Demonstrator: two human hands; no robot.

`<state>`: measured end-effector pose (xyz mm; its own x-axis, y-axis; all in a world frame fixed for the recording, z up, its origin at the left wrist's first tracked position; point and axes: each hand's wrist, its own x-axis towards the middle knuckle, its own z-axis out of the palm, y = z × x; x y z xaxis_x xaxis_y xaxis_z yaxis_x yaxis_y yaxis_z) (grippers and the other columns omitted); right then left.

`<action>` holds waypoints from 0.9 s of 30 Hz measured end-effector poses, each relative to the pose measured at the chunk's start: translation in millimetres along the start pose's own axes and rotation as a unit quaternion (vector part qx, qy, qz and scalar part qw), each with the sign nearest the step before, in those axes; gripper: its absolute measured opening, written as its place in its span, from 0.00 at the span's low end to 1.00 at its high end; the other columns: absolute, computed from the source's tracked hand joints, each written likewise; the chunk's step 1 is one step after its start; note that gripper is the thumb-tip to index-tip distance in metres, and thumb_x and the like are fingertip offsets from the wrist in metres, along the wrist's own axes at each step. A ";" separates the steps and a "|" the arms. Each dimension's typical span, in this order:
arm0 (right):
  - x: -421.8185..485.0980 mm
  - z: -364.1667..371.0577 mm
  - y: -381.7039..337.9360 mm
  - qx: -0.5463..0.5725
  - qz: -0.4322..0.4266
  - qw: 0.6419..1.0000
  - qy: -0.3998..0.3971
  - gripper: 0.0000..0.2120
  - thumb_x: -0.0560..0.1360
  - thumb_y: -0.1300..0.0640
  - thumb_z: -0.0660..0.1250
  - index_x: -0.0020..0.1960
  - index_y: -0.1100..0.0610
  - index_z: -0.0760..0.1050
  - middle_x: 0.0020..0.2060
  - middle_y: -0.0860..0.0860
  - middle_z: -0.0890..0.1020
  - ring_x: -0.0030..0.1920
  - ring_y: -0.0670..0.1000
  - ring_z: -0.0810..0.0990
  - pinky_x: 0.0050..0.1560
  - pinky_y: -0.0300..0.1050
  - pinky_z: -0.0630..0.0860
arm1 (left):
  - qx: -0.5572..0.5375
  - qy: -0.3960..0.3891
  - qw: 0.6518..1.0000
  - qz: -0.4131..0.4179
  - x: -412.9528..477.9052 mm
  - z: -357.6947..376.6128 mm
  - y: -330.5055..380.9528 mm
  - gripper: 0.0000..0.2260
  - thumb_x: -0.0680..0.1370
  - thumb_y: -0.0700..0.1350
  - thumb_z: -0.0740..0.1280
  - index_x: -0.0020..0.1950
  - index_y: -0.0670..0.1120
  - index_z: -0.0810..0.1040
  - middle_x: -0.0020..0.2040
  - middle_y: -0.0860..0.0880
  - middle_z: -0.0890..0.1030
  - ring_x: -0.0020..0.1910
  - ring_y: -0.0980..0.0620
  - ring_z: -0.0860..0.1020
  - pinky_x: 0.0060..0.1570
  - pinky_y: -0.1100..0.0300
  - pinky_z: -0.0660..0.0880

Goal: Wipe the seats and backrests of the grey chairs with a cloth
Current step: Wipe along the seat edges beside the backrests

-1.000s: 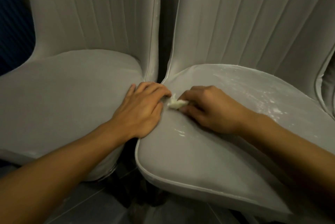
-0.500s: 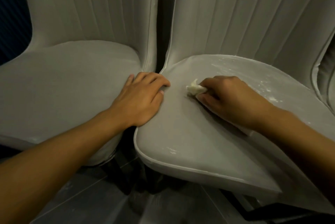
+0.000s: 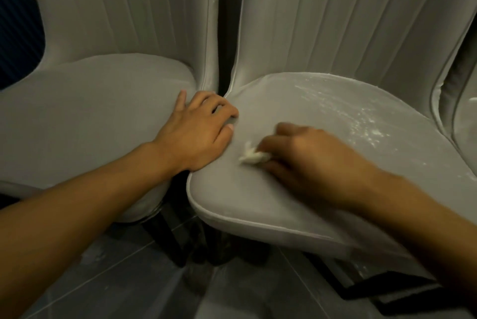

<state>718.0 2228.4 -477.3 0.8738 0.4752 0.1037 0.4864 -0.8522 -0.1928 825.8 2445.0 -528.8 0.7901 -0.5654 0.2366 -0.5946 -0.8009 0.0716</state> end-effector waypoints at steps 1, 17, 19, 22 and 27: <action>-8.9 -5.8 19.9 -0.024 0.040 0.999 0.007 0.16 0.78 0.40 0.56 0.58 0.45 0.75 0.48 0.47 0.74 0.45 0.54 0.78 0.47 0.55 0.77 | 0.012 -0.002 1.000 0.000 -2.8 -3.9 2.6 0.22 0.79 0.58 0.50 0.68 0.54 0.74 0.69 0.49 0.73 0.71 0.47 0.65 0.73 0.31 0.55; -60.1 15.8 0.8 0.038 0.029 0.998 0.038 0.14 0.78 0.46 0.61 0.60 0.48 0.77 0.51 0.49 0.78 0.43 0.53 0.80 0.43 0.53 0.78 | -0.082 -0.085 0.991 0.066 -9.3 -0.8 76.4 0.22 0.79 0.65 0.47 0.72 0.69 0.66 0.69 0.61 0.65 0.68 0.54 0.64 0.62 0.50 0.65; -59.5 9.8 -0.8 0.059 -0.007 0.998 0.005 0.12 0.79 0.48 0.64 0.62 0.46 0.77 0.52 0.47 0.77 0.43 0.50 0.79 0.43 0.51 0.78 | -0.086 -0.101 0.988 0.074 -11.0 -3.5 69.4 0.24 0.78 0.66 0.44 0.74 0.71 0.63 0.72 0.62 0.64 0.71 0.56 0.62 0.64 0.48 0.66; -81.1 -7.6 15.3 0.069 -0.036 0.995 -0.061 0.12 0.78 0.49 0.68 0.61 0.40 0.76 0.51 0.42 0.75 0.41 0.44 0.77 0.41 0.45 0.77 | -0.062 -0.113 0.989 0.074 -10.9 -4.9 67.2 0.25 0.78 0.66 0.43 0.75 0.73 0.59 0.74 0.63 0.61 0.72 0.56 0.59 0.65 0.48 0.65; -104.4 -24.7 20.3 0.027 -0.019 0.994 -0.107 0.09 0.76 0.45 0.66 0.56 0.35 0.76 0.47 0.40 0.73 0.33 0.41 0.76 0.32 0.40 0.76 | -0.052 -0.111 0.990 0.069 -13.8 -2.8 69.6 0.23 0.80 0.63 0.45 0.75 0.73 0.59 0.75 0.62 0.60 0.73 0.56 0.58 0.66 0.49 0.62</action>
<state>636.7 2156.1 -467.9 0.8314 0.5473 -0.0966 0.5130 -0.8226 -0.2453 773.1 2397.6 -524.4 0.7074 -0.7060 0.0339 -0.7015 -0.6954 0.1558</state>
